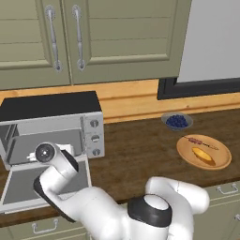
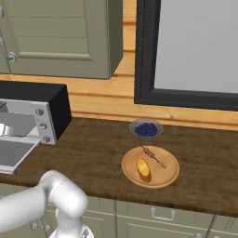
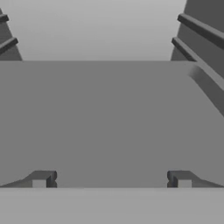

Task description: Pick up the kebab skewer and baguette bread, and place them inside the toaster oven. Close the toaster oven door and start by setting the timer.

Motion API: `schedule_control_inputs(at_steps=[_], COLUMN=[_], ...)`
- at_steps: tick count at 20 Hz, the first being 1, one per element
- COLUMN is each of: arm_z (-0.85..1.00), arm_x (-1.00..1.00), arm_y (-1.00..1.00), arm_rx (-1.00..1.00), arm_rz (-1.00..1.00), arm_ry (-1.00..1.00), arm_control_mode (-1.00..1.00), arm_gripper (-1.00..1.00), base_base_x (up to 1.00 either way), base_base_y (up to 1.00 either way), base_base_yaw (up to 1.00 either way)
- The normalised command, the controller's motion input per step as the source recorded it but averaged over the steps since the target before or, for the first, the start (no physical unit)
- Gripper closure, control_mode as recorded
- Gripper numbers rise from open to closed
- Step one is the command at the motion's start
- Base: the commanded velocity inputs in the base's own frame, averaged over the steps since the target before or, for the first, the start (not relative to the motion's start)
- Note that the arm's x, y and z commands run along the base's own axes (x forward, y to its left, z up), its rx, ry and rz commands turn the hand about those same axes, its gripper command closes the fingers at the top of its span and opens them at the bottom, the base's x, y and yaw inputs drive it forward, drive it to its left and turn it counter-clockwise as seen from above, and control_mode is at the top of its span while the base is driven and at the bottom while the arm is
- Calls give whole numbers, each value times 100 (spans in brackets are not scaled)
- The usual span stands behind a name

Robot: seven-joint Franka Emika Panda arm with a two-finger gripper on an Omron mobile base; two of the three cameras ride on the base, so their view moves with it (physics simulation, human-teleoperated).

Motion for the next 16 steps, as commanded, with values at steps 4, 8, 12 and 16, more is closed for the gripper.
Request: schedule_control_inputs(at_steps=[4, 8, 12, 16], arm_z=[-13, 7, 65, 97], arm_x=[-66, -26, -6, 0], arm_y=[0, 0, 1, -3], arm_rx=[0, 0, -6, -1], arm_rz=[-1, -5, -19, -17], arm_ry=[3, 1, -1, 3], arm_control_mode=[-100, -100, -100, -100], arm_gripper=[-100, -100, -100, -100], base_base_x=[0, 0, 0, 0], base_base_y=[0, 0, 0, 0], base_base_yaw=[0, 0, 0, 0])
